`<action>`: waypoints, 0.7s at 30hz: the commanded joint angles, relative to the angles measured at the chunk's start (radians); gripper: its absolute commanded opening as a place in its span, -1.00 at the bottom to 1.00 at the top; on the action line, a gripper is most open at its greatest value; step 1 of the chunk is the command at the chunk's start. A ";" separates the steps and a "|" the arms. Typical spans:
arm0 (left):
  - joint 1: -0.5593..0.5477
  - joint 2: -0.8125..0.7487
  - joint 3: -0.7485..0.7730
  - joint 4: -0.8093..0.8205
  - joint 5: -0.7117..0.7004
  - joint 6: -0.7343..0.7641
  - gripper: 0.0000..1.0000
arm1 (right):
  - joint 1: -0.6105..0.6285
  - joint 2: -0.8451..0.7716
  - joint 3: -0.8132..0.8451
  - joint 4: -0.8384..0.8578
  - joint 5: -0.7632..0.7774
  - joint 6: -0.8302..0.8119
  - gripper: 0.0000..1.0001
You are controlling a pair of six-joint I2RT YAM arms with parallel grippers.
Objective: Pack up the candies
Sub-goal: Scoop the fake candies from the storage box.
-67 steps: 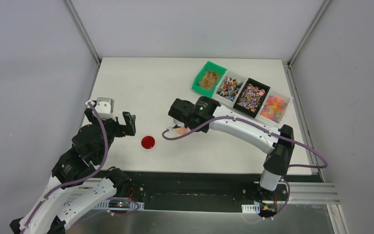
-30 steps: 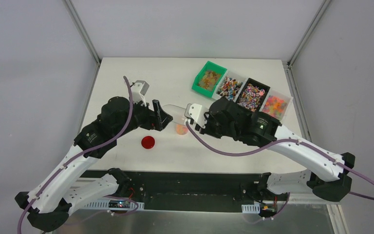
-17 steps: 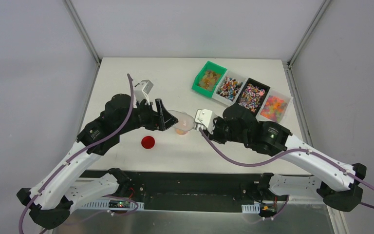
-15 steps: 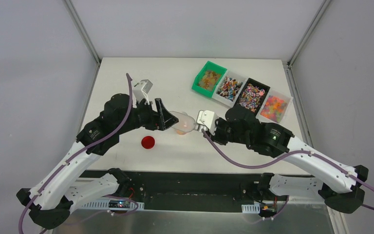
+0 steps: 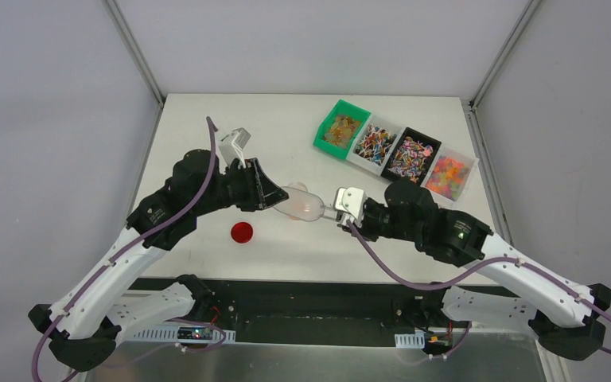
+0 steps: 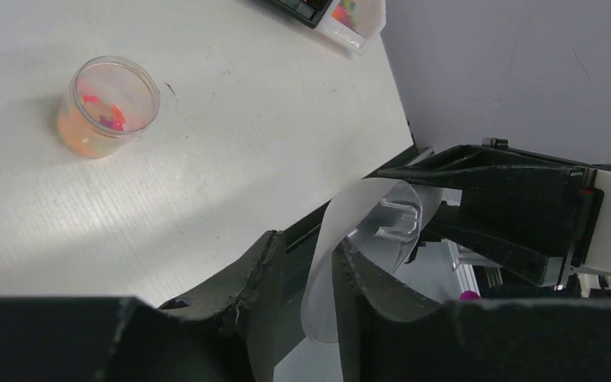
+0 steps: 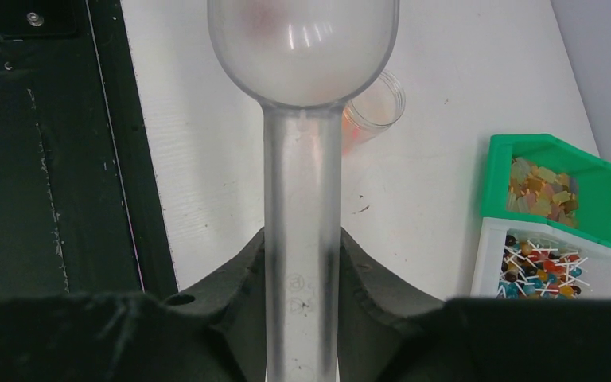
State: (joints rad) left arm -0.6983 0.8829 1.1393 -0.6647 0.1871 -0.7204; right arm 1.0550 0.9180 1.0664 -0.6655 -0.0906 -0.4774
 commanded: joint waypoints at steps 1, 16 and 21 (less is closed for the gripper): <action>0.015 -0.001 0.042 0.031 0.064 -0.046 -0.58 | -0.012 -0.080 -0.031 0.117 -0.068 -0.006 -0.98; 0.044 -0.071 0.044 0.003 0.084 -0.150 -1.00 | -0.160 -0.269 -0.197 0.372 -0.108 0.029 -0.52; 0.055 -0.072 0.050 0.002 0.107 -0.175 -1.00 | -0.216 -0.289 -0.217 0.418 -0.108 0.029 -0.52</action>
State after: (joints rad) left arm -0.6785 0.8459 1.1473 -0.6178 0.3019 -0.8608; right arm 0.9138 0.6952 0.8516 -0.3790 -0.2981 -0.4690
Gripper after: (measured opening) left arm 0.049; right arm 0.314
